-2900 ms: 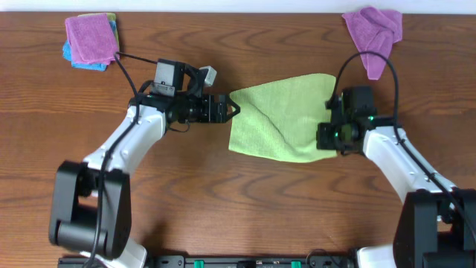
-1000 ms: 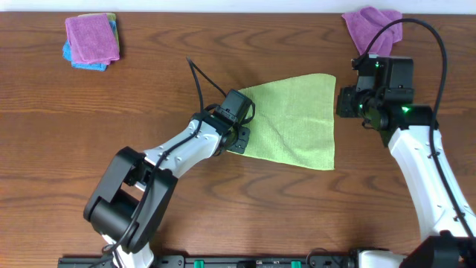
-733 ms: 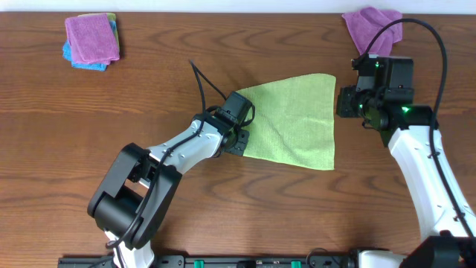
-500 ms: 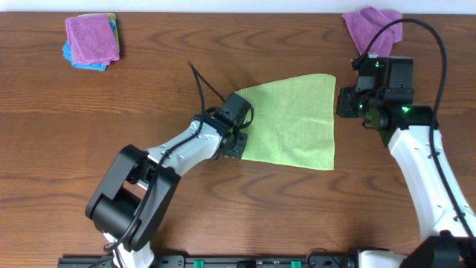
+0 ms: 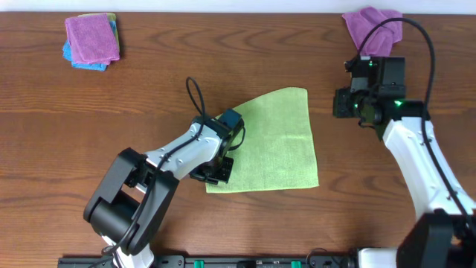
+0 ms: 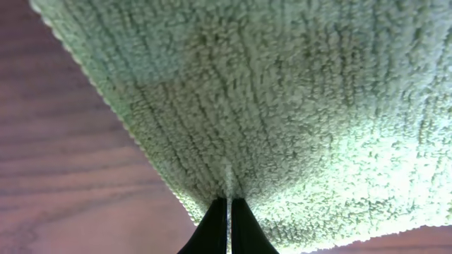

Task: Fold the cloth

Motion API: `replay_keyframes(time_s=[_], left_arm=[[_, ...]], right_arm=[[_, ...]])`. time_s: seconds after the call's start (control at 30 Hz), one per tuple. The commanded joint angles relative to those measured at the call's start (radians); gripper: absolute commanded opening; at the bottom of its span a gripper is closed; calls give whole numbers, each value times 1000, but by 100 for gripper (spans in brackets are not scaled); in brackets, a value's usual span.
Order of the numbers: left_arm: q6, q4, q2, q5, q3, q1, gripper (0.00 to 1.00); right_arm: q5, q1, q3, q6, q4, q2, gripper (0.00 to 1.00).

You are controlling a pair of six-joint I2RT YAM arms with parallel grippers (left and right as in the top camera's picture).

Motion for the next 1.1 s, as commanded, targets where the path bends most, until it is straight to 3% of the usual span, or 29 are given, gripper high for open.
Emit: replay_keyframes(time_s=[0.0, 0.3, 0.57, 0.73, 0.87, 0.9, 0.97, 1.03, 1.07], left_arm=[[-39, 3, 34, 24, -34, -10, 6], [-92, 76, -180, 14, 13, -8, 6], [-174, 130, -407, -237, 17, 50, 6], [-169, 187, -341, -152, -4, 173, 6], [-123, 288, -260, 7, -6, 273, 6], [-108, 311, -238, 71, -6, 298, 14], [-74, 352, -203, 201, -6, 342, 43], [-53, 380, -186, 295, -6, 372, 56], [-49, 393, -183, 334, -6, 385, 73]], right_arm=[[-16, -3, 16, -16, 20, 14, 1], [-16, -4, 16, -57, 34, 14, 1], [-131, -11, 16, -86, -30, 14, 1], [-200, -9, 16, -86, -56, 14, 1], [-213, -9, 16, -91, -97, 14, 1], [-248, -9, 16, -113, -113, 14, 1], [-294, -9, 16, -131, -135, 14, 1], [-301, -9, 16, -131, -148, 14, 2], [-301, -9, 16, -131, -155, 14, 1]])
